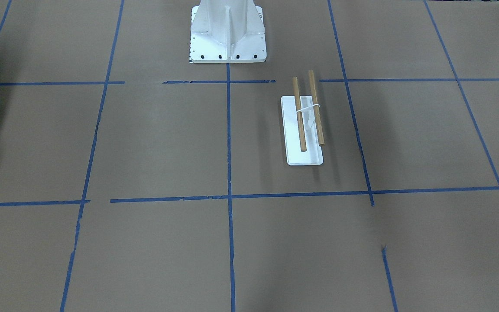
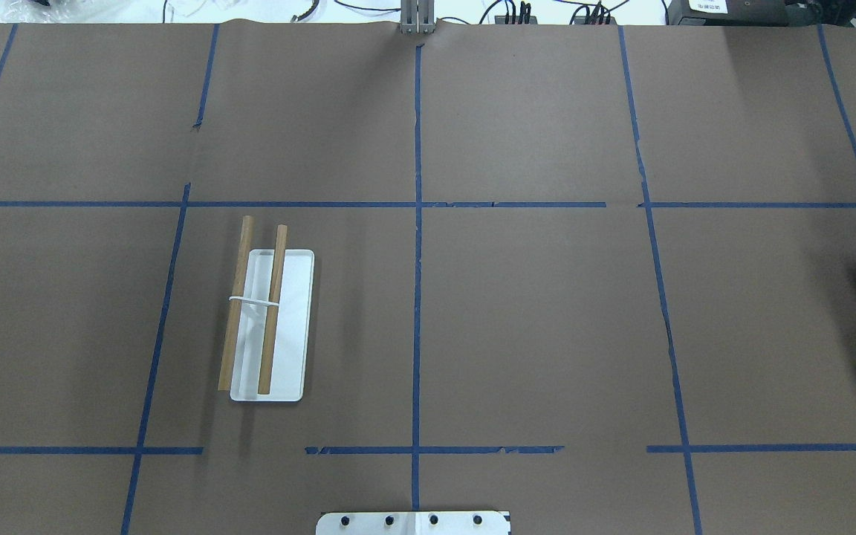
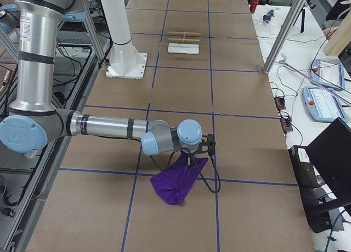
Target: Hang towel on rack
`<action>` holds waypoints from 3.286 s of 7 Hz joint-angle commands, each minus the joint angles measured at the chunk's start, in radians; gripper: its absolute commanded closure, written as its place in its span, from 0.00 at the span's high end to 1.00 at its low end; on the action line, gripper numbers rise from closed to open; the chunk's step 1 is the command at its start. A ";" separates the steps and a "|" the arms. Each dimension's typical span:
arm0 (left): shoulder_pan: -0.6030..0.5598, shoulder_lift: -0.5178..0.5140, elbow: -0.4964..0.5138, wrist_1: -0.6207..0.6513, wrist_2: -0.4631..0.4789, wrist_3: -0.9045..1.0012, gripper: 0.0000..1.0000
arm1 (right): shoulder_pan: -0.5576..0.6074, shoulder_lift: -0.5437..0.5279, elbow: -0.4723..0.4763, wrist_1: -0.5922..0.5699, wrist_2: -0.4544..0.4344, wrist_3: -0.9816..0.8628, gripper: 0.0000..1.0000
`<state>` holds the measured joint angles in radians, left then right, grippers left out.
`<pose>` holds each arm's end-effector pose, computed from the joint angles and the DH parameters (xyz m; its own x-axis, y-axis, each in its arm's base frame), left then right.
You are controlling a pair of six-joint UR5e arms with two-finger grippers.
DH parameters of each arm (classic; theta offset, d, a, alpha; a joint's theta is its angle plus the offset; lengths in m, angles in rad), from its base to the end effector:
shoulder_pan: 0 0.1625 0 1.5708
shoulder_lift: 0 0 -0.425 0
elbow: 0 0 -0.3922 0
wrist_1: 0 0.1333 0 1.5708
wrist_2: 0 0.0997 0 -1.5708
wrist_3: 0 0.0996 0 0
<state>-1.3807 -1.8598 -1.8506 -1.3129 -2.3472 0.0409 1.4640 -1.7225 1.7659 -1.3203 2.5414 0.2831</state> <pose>0.0450 -0.5700 0.3958 0.6522 0.3833 -0.6541 -0.2067 0.9200 0.3329 0.0040 -0.4423 0.5906 0.5433 -0.0202 0.8393 -0.0518 0.9970 0.0575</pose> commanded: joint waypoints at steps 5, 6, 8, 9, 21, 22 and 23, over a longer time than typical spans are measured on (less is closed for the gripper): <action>0.145 -0.108 0.019 -0.244 -0.038 -0.418 1.00 | -0.291 0.470 0.287 -0.083 0.117 0.923 0.00; 0.211 -0.117 0.004 -0.353 -0.055 -0.686 1.00 | -0.389 0.557 0.285 -0.083 0.049 1.029 0.00; 0.378 -0.145 0.024 -0.624 -0.064 -1.127 1.00 | -0.560 0.679 0.242 -0.091 -0.061 1.044 0.00; 0.434 -0.210 0.025 -0.628 -0.058 -1.268 0.99 | -0.620 0.711 0.244 -0.091 -0.110 1.044 0.00; 0.620 -0.386 0.139 -1.040 -0.031 -2.179 0.92 | -0.748 0.827 0.242 -0.089 -0.285 1.030 0.00; 0.620 -0.386 0.139 -1.043 -0.020 -2.196 0.73 | -0.748 0.828 0.242 -0.089 -0.285 1.030 0.00; 0.620 -0.381 0.139 -1.069 -0.020 -2.208 0.35 | -0.748 0.828 0.244 -0.089 -0.285 1.030 0.00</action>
<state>-0.7618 -2.2445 -1.7130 -2.3573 -2.3728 -2.1521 0.7163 -0.8954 2.0083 -1.4097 2.2566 1.3130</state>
